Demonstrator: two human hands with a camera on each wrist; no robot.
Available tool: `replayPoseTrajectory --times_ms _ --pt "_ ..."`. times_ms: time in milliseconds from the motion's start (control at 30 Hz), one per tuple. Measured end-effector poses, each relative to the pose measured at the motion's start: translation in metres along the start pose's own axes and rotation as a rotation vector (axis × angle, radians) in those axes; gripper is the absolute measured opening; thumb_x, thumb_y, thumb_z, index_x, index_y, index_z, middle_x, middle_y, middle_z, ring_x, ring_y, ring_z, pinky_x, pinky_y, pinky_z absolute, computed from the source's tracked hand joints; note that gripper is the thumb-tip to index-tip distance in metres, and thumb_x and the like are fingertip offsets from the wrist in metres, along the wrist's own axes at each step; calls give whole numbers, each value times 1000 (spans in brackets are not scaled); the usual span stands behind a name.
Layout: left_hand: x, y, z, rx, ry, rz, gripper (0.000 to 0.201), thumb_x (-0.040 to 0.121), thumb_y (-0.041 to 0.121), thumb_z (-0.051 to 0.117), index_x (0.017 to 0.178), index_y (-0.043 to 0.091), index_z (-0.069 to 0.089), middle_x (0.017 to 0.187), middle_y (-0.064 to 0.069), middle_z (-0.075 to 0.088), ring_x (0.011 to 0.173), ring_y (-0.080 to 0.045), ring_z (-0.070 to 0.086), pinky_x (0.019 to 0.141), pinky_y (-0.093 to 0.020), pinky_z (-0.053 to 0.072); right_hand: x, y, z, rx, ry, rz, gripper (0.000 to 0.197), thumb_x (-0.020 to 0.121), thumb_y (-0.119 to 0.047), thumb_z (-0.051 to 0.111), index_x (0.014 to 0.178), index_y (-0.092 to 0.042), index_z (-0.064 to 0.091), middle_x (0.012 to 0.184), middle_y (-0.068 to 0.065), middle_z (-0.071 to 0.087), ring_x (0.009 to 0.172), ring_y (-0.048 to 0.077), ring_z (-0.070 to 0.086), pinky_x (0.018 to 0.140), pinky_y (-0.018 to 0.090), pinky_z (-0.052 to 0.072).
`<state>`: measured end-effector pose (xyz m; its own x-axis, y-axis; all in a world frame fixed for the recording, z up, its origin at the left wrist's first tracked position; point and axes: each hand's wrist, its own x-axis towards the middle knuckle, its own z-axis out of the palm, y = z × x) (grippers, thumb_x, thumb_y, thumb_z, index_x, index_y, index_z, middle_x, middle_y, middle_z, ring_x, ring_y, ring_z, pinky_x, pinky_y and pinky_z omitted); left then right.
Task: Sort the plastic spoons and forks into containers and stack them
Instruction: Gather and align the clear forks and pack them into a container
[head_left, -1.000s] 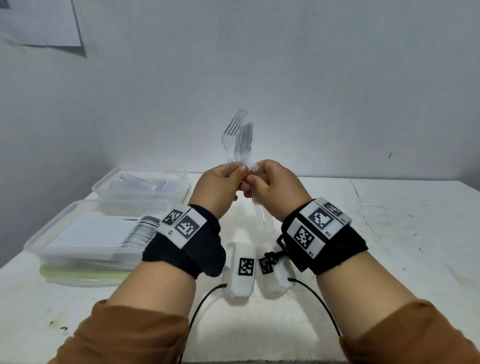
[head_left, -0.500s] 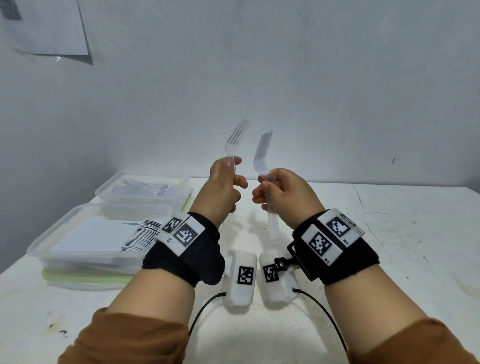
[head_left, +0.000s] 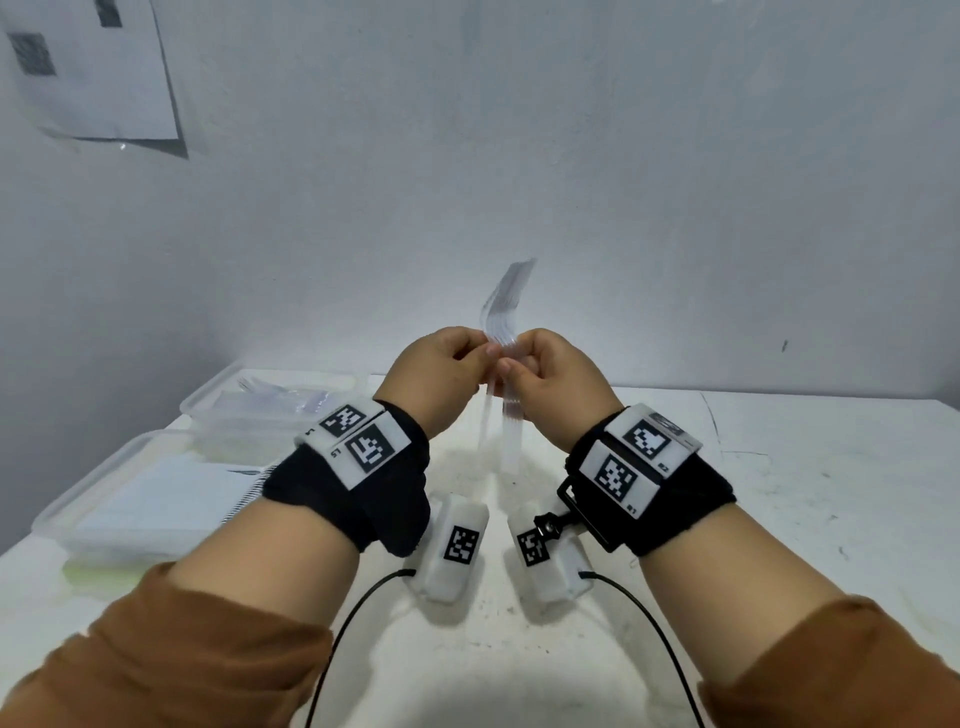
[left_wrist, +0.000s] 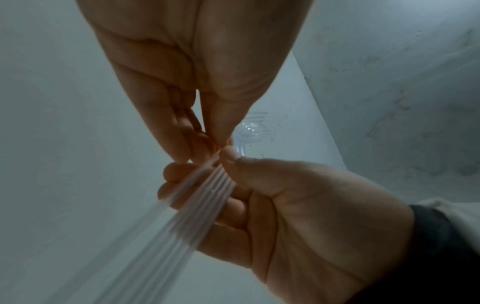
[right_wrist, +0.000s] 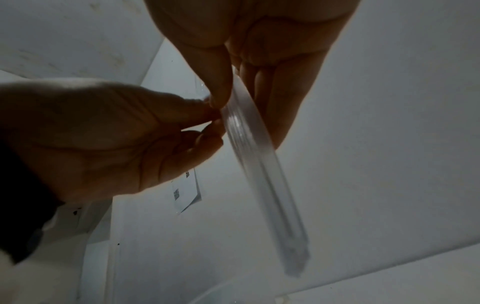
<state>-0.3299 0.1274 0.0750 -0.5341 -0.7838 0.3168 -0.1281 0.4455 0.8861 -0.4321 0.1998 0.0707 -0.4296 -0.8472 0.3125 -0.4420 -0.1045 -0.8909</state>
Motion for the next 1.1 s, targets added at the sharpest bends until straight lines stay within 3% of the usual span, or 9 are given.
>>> replayPoseTrajectory --times_ms 100,233,433,567,667,733,800,900,1100 --pt "6 9 -4 -17 -19 -8 18 92 16 55 79 16 68 79 -4 66 78 -17 60 88 -35 53 9 -2 -3 -42 -18 0 12 94 -18 52 104 -11 56 91 1 66 93 22 67 84 42 54" --pt "12 18 -9 -51 -59 -36 30 97 5 43 79 16 63 77 -5 65 75 -15 61 78 -22 54 21 -8 -9 -98 -61 -47 6 92 -20 55 87 -18 56 91 5 67 90 24 66 82 41 55" --pt "16 28 -24 8 -88 -46 37 98 0 31 113 18 60 76 3 61 62 -2 62 66 -14 51 33 -18 -10 -256 -160 -138 6 93 -16 52 87 -17 53 82 -2 63 77 15 60 72 26 49" --pt "13 18 -47 61 -9 -94 45 94 -3 36 130 17 51 83 7 54 73 -8 56 72 -18 49 40 -30 1 -16 -182 -77 20 95 -6 46 78 -18 48 74 2 61 75 22 61 76 36 54" --pt "7 5 -66 218 -137 -176 34 92 9 49 124 20 52 99 7 60 99 -19 59 94 -32 48 49 -42 16 172 -190 -25 18 97 -6 44 82 -15 49 77 6 62 73 21 63 70 30 56" --pt "3 -1 -76 316 -254 -196 18 94 19 50 111 24 54 109 3 61 108 -19 58 96 -32 46 55 -50 30 297 -199 -12 17 98 -6 44 84 -14 50 77 7 63 71 20 64 68 29 56" --pt "2 -5 -86 316 -300 -170 5 96 25 48 97 27 52 106 3 63 102 -15 60 93 -31 47 61 -57 46 386 -198 -11 15 98 -7 44 84 -12 50 77 8 63 71 20 65 67 30 56" --pt "6 -11 -104 243 -258 -131 14 99 24 41 88 23 50 88 4 61 81 -12 60 82 -29 50 71 -65 72 462 -170 1 14 98 -8 45 85 -11 51 78 8 65 74 21 66 68 30 57" --pt "30 -36 -165 462 -267 -93 18 100 25 34 94 15 48 79 5 56 70 -15 54 82 -38 49 94 -84 125 369 -157 38 17 97 -15 48 81 -11 53 80 6 67 73 17 65 68 27 55"
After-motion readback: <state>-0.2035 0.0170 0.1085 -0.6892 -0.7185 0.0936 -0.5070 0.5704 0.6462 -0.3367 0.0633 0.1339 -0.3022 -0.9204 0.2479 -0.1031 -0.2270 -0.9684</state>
